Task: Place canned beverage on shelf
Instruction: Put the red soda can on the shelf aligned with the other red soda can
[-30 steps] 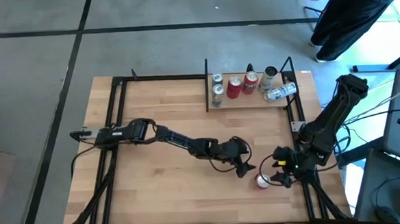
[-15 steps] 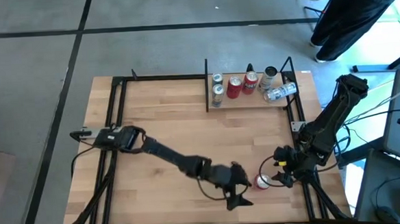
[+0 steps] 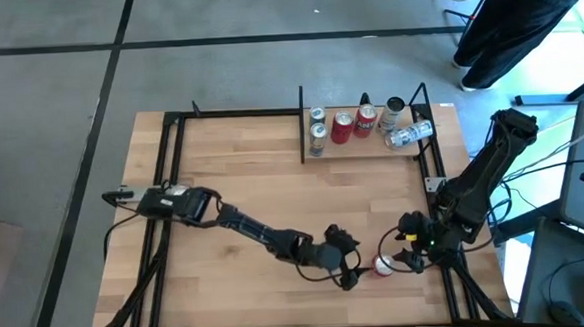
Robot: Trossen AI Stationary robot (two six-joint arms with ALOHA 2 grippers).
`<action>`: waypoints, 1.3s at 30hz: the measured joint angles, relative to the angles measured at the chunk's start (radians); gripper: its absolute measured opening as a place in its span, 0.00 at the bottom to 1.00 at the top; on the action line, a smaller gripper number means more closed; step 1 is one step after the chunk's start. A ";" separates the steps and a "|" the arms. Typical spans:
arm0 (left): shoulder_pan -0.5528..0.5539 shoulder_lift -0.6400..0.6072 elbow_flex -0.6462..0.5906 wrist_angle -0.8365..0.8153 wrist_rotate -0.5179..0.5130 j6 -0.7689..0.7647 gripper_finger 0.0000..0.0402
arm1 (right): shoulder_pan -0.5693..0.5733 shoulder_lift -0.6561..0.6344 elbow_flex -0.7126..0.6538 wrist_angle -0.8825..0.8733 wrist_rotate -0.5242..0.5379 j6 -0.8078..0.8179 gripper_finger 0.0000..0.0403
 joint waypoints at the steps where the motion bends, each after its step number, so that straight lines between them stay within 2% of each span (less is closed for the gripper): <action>1: 0.003 0.001 0.000 0.009 0.014 0.012 0.98 | 0.000 0.006 0.000 0.002 0.000 0.000 0.85; 6: 0.012 0.000 0.000 -0.011 0.032 0.006 0.98 | 0.001 0.046 0.000 0.069 -0.022 0.000 0.85; 12: 0.027 0.000 0.000 -0.017 -0.045 -0.011 0.98 | 0.002 0.093 -0.001 0.168 -0.090 0.000 0.85; 16: 0.035 0.000 0.000 -0.027 -0.047 -0.012 0.98 | 0.001 0.100 -0.001 0.186 -0.114 0.001 0.85; 22: 0.026 -0.086 0.000 -0.266 -0.020 -0.011 0.98 | 0.012 0.073 0.021 0.168 -0.210 -0.036 0.85; 27: -0.019 -0.163 0.001 -0.399 0.053 0.010 0.98 | 0.064 0.057 0.047 0.179 -0.210 -0.049 0.85; 30: -0.048 -0.187 0.000 -0.413 0.070 -0.001 0.98 | 0.059 0.064 0.051 0.233 -0.191 -0.005 0.85; 33: -0.063 -0.200 0.000 -0.412 0.071 -0.019 0.98 | 0.046 0.064 0.053 0.278 -0.163 -0.062 0.85; 39: -0.085 -0.200 0.000 -0.424 0.124 -0.085 0.98 | 0.072 0.011 0.103 0.132 -0.059 -0.129 0.85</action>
